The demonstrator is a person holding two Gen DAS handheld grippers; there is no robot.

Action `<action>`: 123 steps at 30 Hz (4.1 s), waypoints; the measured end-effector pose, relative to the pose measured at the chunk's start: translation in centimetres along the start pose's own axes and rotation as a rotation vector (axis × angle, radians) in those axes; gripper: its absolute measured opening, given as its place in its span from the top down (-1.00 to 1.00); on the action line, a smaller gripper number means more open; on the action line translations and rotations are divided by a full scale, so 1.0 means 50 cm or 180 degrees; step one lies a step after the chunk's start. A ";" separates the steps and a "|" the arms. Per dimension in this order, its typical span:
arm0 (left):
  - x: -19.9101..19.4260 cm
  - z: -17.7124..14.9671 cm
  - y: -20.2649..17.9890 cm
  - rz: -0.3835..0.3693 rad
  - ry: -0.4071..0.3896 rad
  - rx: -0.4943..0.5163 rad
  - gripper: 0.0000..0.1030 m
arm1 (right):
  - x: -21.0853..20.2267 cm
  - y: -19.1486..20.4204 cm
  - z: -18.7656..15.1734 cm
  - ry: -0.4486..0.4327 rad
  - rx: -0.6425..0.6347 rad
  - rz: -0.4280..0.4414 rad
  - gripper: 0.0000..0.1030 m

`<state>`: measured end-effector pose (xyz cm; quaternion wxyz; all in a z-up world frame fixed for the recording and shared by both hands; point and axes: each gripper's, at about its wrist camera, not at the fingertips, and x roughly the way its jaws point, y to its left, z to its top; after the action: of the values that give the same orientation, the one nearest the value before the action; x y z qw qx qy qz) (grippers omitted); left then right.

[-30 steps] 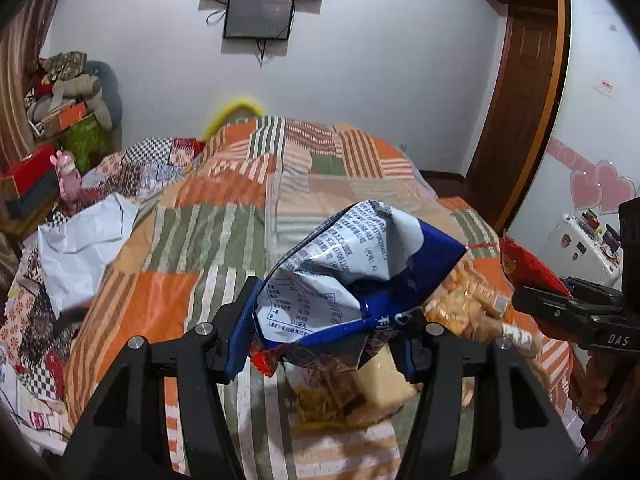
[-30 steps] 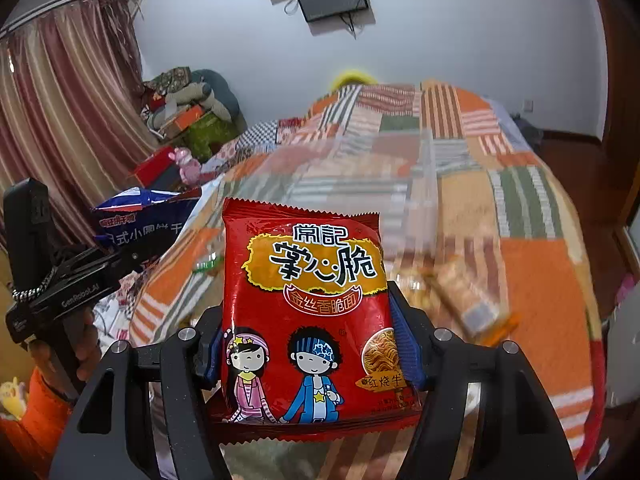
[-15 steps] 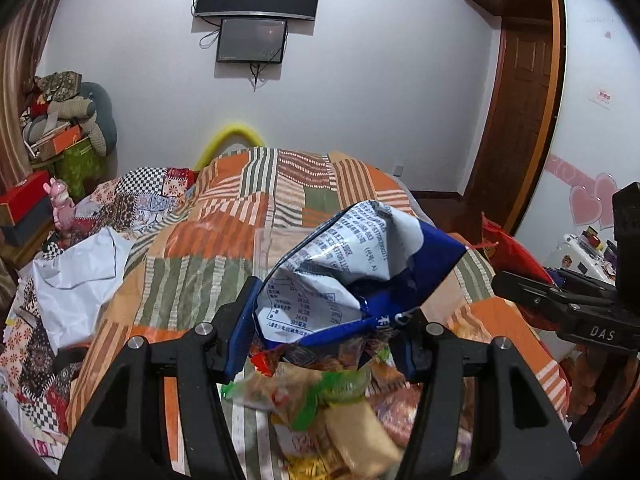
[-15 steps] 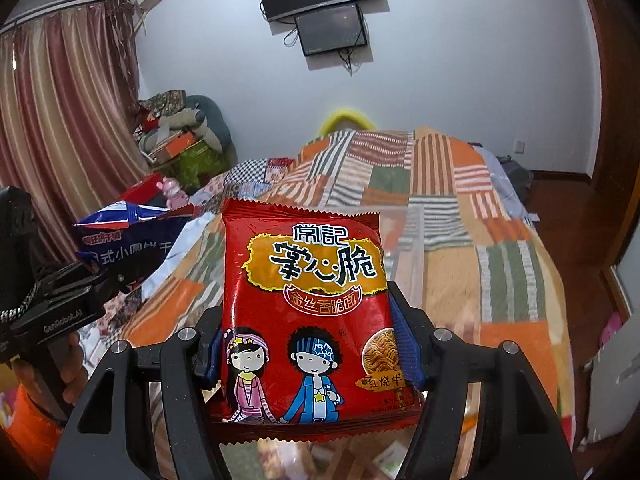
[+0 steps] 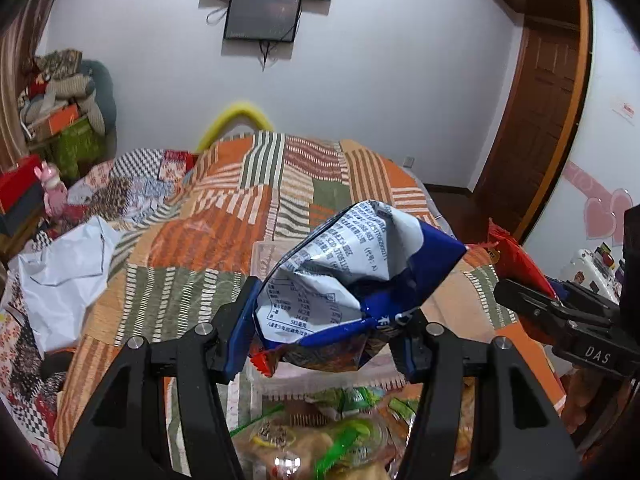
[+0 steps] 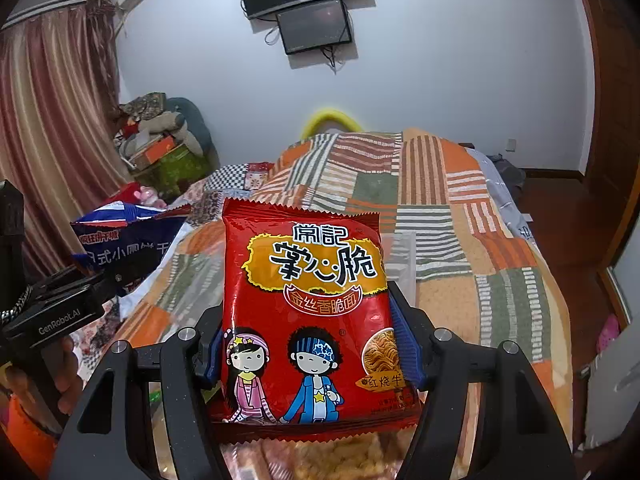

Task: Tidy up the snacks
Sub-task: 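Carry both bags into the clear box and open both tools, then grasp the bread loaf with the left tool while the right grasps the cracker roll, then lower the bread loaf and cracker roll into the clear box, open both tools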

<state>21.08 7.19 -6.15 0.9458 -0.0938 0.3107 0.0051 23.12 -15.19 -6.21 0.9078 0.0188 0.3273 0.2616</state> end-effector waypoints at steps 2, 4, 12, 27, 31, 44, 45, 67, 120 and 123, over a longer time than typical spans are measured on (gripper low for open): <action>0.024 0.006 0.005 -0.0004 0.0083 -0.0036 -0.12 | 0.015 -0.003 0.002 0.0039 0.0015 -0.0018 -0.22; 0.048 0.010 0.008 0.0001 0.0157 -0.0050 -0.12 | 0.033 -0.011 0.000 0.0096 0.0033 -0.0039 -0.22; 0.142 0.015 0.011 0.0080 0.0508 0.0054 -0.12 | 0.109 -0.027 -0.007 0.0413 0.0082 -0.0092 -0.22; 0.141 0.004 0.010 0.0092 0.0620 0.0008 -0.22 | 0.127 -0.017 -0.002 0.0644 -0.0091 -0.0150 -0.28; 0.093 0.007 0.008 0.0127 0.0483 0.0053 -0.45 | 0.111 -0.020 0.002 0.0614 -0.0033 -0.0128 -0.38; -0.051 -0.037 -0.021 0.0103 0.0331 0.0244 -0.74 | -0.037 -0.014 -0.008 0.0285 -0.0159 -0.0221 -0.50; -0.058 -0.045 -0.025 0.0099 0.0341 0.0263 -0.74 | -0.048 -0.015 -0.017 0.0275 -0.0160 -0.0227 -0.50; -0.082 -0.257 -0.072 -0.0025 0.0915 0.0264 -0.77 | -0.102 -0.083 -0.255 0.0948 0.0007 -0.0216 -0.53; -0.121 -0.204 -0.082 -0.0304 0.0513 0.0206 -0.05 | -0.134 -0.033 -0.165 0.0472 0.0051 0.0056 0.34; -0.126 -0.180 -0.083 -0.0305 0.0415 0.0216 -0.05 | -0.130 -0.030 -0.145 0.0402 0.0052 0.0073 0.34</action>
<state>10.99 1.77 -8.83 0.9254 -0.0766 0.3668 -0.0567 15.22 -20.64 -8.42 0.8821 0.0134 0.3858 0.2699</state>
